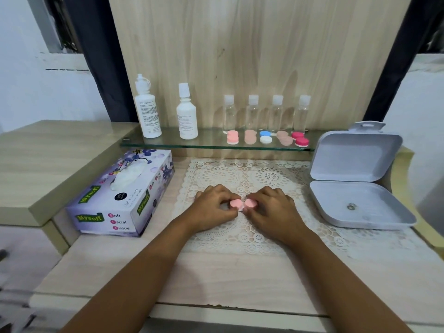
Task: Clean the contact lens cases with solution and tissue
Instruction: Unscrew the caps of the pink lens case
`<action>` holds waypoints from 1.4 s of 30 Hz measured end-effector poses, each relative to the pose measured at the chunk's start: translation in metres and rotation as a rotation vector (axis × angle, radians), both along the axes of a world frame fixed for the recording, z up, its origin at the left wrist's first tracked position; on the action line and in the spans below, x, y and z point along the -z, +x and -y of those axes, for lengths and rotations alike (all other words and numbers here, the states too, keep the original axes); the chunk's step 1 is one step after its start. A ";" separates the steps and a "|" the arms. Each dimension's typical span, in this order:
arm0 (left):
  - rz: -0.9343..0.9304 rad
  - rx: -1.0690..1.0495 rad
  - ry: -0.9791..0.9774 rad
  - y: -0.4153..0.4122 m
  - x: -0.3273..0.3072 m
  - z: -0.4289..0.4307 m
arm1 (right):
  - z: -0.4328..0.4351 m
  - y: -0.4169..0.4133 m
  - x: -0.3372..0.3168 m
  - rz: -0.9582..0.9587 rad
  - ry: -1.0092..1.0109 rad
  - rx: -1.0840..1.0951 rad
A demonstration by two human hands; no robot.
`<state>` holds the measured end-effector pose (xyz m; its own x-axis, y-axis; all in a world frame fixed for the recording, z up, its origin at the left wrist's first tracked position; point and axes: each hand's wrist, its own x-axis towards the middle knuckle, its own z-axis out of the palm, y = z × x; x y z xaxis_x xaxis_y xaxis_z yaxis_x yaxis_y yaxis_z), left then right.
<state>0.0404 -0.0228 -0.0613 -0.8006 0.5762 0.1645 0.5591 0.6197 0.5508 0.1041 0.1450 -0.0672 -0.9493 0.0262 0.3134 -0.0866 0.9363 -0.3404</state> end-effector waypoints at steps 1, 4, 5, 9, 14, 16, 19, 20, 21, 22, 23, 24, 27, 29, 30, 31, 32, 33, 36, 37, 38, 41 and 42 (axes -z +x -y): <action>-0.009 0.009 -0.004 0.000 0.001 0.001 | 0.000 0.000 0.000 -0.005 0.001 0.004; -0.030 0.024 -0.019 -0.002 0.003 0.003 | 0.002 -0.001 0.000 -0.010 -0.008 0.008; -0.038 0.026 -0.030 -0.003 0.004 0.003 | 0.003 -0.001 0.000 -0.014 -0.012 0.008; -0.064 0.041 -0.013 -0.003 0.006 0.001 | 0.002 -0.001 0.000 -0.025 -0.012 0.003; -0.080 0.052 0.032 -0.004 0.007 0.001 | 0.003 -0.002 0.002 -0.039 -0.013 -0.004; -0.078 0.056 0.042 -0.004 0.006 0.001 | 0.003 -0.002 0.002 -0.041 -0.017 -0.006; -0.038 0.084 0.010 -0.006 0.004 0.003 | 0.003 -0.002 0.002 -0.044 -0.021 -0.012; -0.035 0.093 -0.014 -0.007 0.004 0.004 | 0.003 -0.002 0.002 -0.046 -0.022 -0.014; -0.040 0.097 -0.026 -0.007 0.004 0.005 | 0.003 -0.002 0.002 -0.049 -0.023 -0.016; -0.049 0.097 -0.022 -0.008 0.005 0.005 | 0.003 -0.002 0.003 -0.054 -0.024 -0.018; -0.060 0.093 -0.007 -0.007 0.005 0.005 | 0.003 -0.003 0.003 -0.058 -0.026 -0.019; -0.072 0.090 0.014 -0.007 0.005 0.004 | 0.003 -0.003 0.003 -0.061 -0.026 -0.019; -0.095 0.078 0.074 -0.005 0.006 0.003 | 0.003 -0.004 0.004 -0.061 -0.017 -0.021; -0.072 0.050 0.131 -0.004 0.006 0.002 | 0.003 -0.004 0.004 -0.065 -0.018 -0.024; -0.063 0.036 0.154 -0.004 0.006 0.002 | 0.003 -0.004 0.004 -0.070 -0.023 -0.026; -0.061 0.026 0.165 -0.004 0.006 0.002 | 0.003 -0.004 0.004 -0.072 -0.028 -0.027; -0.060 0.021 0.163 -0.003 0.006 0.003 | 0.002 -0.004 0.004 -0.072 -0.033 -0.027; -0.061 0.023 0.152 -0.003 0.005 0.003 | 0.002 -0.004 0.004 -0.073 -0.037 -0.029; -0.071 0.063 0.078 -0.002 0.005 0.005 | 0.001 -0.004 0.005 -0.076 -0.054 -0.031; -0.074 0.080 0.059 -0.003 0.005 0.006 | 0.001 -0.004 0.005 -0.074 -0.054 -0.031; -0.078 0.094 0.046 -0.003 0.005 0.006 | 0.001 -0.004 0.006 -0.073 -0.054 -0.031; -0.074 0.106 0.053 -0.005 0.004 0.007 | 0.001 -0.004 0.006 -0.078 -0.053 -0.031; -0.069 0.103 0.072 -0.005 0.004 0.007 | 0.001 -0.004 0.006 -0.081 -0.051 -0.031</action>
<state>0.0354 -0.0295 -0.0656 -0.7232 0.6394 0.2610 0.6558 0.5173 0.5499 0.0998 0.1438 -0.0731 -0.9216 0.0152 0.3878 -0.1442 0.9143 -0.3785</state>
